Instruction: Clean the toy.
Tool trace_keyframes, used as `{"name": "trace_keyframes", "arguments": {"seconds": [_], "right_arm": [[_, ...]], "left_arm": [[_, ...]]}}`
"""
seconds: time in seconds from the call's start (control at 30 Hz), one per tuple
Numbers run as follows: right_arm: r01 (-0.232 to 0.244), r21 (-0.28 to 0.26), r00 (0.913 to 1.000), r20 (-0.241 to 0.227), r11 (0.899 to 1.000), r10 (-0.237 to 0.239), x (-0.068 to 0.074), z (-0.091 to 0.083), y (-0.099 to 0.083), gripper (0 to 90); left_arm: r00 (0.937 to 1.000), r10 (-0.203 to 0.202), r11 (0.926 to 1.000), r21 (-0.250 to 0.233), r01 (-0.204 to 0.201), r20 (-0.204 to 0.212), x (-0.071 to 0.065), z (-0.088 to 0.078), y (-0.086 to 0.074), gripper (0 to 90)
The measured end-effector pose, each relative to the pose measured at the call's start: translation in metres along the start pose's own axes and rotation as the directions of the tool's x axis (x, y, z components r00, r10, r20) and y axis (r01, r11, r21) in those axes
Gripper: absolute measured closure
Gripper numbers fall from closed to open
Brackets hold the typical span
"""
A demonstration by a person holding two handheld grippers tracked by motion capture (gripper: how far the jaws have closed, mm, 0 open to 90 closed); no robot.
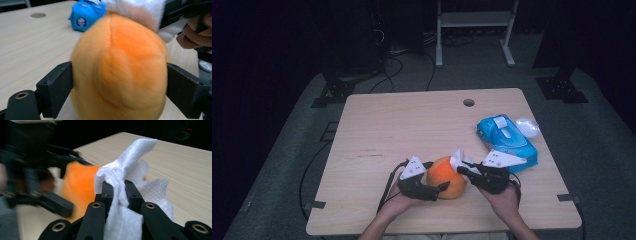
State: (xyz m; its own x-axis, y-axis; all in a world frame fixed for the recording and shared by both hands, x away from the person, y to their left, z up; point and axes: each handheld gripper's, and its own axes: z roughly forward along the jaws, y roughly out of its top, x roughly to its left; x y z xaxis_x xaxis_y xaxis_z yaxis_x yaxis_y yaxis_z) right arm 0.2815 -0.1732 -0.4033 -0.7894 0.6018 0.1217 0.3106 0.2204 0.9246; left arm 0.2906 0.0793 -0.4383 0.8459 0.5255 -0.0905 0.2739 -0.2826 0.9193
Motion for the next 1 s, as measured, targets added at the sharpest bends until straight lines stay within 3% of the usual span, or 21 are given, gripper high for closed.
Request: {"name": "trace_keyframes", "arguments": {"seconds": [0.1,0.2,0.3,0.47,0.57,0.63,0.7,0.77,0.9,1.0], "right_arm": [[0.032,0.004,0.9995,0.006,0.999,-0.032,0.003,-0.001,0.002,79.5],[-0.018,-0.003,0.9992,0.037,1.0,0.018,-0.011,-0.005,0.001,79.4],[-0.049,0.003,0.9985,0.027,0.999,0.049,-0.012,-0.001,-0.004,79.5],[0.008,0.0,0.9998,-0.016,1.0,-0.008,0.004,0.003,0.002,79.4],[-0.019,0.011,0.9997,0.012,1.0,0.019,-0.006,0.004,-0.002,79.4],[-0.033,0.026,0.9984,0.048,0.999,0.032,-0.015,0.004,-0.007,79.4],[-0.063,0.022,0.9969,0.047,0.998,0.062,-0.018,0.003,-0.01,79.4],[-0.049,0.021,0.998,0.042,0.999,0.048,-0.01,0.004,-0.008,79.4],[-0.003,0.003,0.9999,-0.015,1.0,0.003,0.008,0.008,-0.003,79.4],[-0.001,0.005,1.0,-0.006,1.0,0.001,0.005,0.008,-0.002,79.5]], "left_arm": [[0.9989,0.036,0.9993,-0.007,-0.036,-0.03,-0.005,-0.004,0.005,29.9],[0.9976,0.028,0.999,-0.032,-0.03,-0.063,-0.005,-0.007,0.009,32.3],[0.9983,0.006,0.9996,-0.028,-0.008,-0.058,-0.003,-0.007,0.008,32.3],[0.9973,-0.051,0.998,-0.038,0.05,-0.052,0.004,-0.007,0.006,32.2],[0.9957,-0.072,0.9968,-0.038,0.07,-0.058,0.006,-0.008,0.005,30.4],[0.9954,-0.081,0.9961,-0.039,0.079,-0.052,0.008,-0.007,0.004,23.5],[0.9958,-0.073,0.9968,-0.036,0.071,-0.055,0.007,-0.006,0.004,19.5],[0.9961,-0.065,0.9974,-0.035,0.063,-0.059,0.006,-0.004,0.003,20.0],[0.9967,-0.059,0.9979,-0.03,0.057,-0.056,0.006,-0.005,0.002,22.8],[0.9982,-0.043,0.9988,-0.024,0.042,-0.042,0.005,-0.006,0.003,23.6]]}}
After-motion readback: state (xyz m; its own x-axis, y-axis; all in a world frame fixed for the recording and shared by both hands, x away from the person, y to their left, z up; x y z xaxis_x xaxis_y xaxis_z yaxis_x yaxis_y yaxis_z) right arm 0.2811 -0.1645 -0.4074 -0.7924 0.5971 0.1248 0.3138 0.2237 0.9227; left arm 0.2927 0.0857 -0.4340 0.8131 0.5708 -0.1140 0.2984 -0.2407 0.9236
